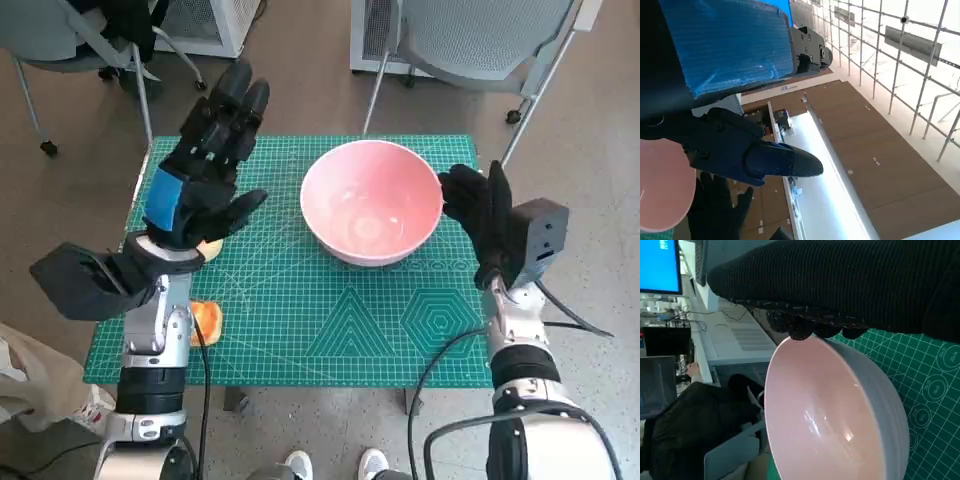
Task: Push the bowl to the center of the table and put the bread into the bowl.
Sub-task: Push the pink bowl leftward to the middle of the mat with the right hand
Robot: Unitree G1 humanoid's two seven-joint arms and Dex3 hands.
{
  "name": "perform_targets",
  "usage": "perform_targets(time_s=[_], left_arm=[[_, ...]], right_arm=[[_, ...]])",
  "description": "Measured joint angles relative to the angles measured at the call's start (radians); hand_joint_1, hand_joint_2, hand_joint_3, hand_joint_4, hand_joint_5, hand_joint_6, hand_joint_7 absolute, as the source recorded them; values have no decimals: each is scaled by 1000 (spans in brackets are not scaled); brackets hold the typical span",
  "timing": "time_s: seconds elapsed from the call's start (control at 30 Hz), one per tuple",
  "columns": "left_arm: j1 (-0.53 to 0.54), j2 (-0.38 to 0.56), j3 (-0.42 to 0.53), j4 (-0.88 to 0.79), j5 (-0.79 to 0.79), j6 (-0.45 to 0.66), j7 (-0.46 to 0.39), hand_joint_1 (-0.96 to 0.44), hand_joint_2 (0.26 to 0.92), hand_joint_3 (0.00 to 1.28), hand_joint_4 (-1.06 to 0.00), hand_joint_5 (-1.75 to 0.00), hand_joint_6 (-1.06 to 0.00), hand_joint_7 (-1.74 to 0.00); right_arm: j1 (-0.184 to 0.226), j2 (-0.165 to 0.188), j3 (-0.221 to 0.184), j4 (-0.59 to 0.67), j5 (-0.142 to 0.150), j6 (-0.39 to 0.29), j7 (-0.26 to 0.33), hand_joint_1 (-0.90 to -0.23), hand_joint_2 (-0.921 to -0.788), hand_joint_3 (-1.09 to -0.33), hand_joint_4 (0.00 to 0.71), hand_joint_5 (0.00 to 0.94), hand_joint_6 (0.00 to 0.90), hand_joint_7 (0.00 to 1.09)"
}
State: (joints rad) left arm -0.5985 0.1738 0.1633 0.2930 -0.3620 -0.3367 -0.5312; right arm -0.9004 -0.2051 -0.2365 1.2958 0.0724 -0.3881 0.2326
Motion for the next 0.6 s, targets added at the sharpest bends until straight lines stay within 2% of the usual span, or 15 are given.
perform_targets(time_s=[0.27,0.6], left_arm=[[0,-1,0,0,0,2,-3,-644,921,184,-45,0,-196,-45],[0,-1,0,5,-2,3,-8,-644,921,183,-45,-1,-197,-45]], right_arm=[[3,21,13,-4,-1,-22,5,-658,-921,-896,100,4,107,88],[3,30,29,-5,-2,-34,12,-652,-921,-904,98,2,103,86]])
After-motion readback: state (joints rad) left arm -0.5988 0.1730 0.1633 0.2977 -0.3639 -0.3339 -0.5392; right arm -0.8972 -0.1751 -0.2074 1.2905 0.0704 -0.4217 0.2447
